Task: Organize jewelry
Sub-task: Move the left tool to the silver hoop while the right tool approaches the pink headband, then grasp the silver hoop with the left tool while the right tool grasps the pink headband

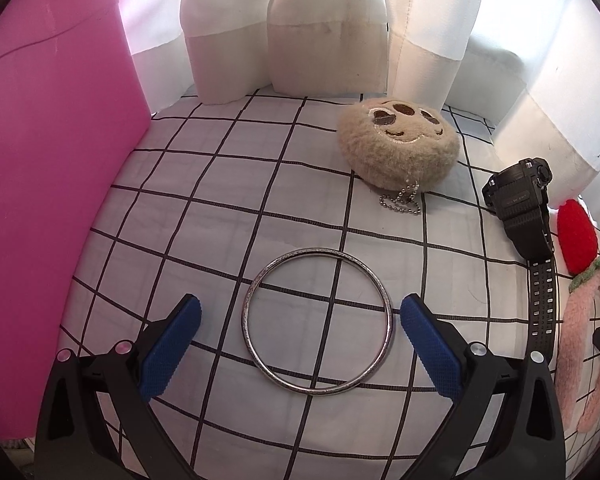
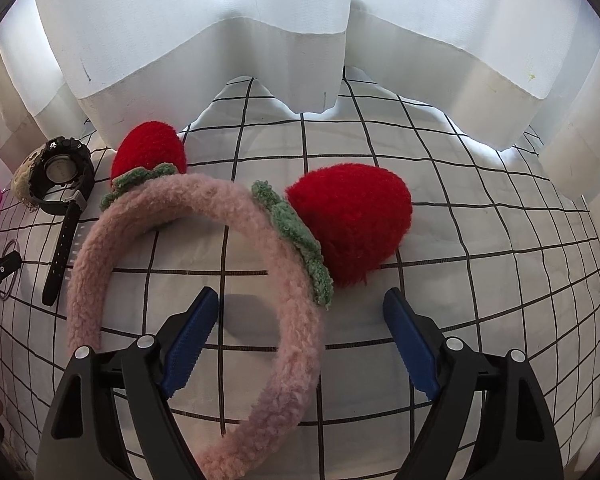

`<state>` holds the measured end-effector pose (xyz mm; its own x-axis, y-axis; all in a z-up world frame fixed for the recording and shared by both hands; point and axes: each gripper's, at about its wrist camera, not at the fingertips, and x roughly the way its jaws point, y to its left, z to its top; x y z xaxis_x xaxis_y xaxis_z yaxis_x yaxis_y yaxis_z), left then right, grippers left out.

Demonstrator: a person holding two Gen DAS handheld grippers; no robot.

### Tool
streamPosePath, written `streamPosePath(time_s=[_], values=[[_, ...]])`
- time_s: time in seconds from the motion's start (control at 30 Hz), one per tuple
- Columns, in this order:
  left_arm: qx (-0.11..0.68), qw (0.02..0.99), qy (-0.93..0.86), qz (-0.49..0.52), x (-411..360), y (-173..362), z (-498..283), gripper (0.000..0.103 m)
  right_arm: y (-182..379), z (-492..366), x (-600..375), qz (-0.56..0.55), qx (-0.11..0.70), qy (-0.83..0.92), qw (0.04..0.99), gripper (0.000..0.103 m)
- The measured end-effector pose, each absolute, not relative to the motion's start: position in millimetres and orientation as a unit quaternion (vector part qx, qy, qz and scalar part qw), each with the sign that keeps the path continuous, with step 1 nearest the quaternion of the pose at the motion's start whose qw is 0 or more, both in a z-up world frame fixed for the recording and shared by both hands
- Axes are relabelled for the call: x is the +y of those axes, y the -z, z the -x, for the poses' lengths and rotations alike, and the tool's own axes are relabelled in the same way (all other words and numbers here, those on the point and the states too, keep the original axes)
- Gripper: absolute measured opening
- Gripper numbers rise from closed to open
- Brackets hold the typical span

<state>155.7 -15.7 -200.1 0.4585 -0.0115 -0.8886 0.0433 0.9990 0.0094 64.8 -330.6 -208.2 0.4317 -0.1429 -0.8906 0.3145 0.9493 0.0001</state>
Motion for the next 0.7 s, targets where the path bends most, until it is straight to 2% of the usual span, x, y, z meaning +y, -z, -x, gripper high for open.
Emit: streamPosePath(time_s=[0.37,0.43,0.5,0.57,0.63,0.67,0.7], values=[[0.521,0.853,0.029,-0.020,-14,199,-153,0.096,210,-74,-330,-0.082,0.512,0.126,0.846,0.083],[0.522,0.852,0.032,-0.022,-14,198,-152,0.095,206,-69,-326,-0.075,0.507,0.119,0.850,0.076],[0.521,0.853,0.036,-0.024,-16,196,-151,0.090,203,-70,-321,-0.069,0.504,0.114,0.853,0.057],[0.518,0.854,0.044,-0.026,-21,194,-150,0.081,202,-71,-318,-0.066,0.502,0.112,0.855,0.049],[0.514,0.855,0.055,-0.033,-27,191,-147,0.071,201,-72,-316,-0.060,0.499,0.110,0.857,0.032],[0.514,0.855,0.056,-0.037,-31,191,-145,0.071,200,-72,-315,-0.058,0.500,0.108,0.858,0.016],[0.514,0.855,0.057,-0.033,-30,190,-145,0.071,200,-73,-315,-0.054,0.500,0.108,0.857,0.014]])
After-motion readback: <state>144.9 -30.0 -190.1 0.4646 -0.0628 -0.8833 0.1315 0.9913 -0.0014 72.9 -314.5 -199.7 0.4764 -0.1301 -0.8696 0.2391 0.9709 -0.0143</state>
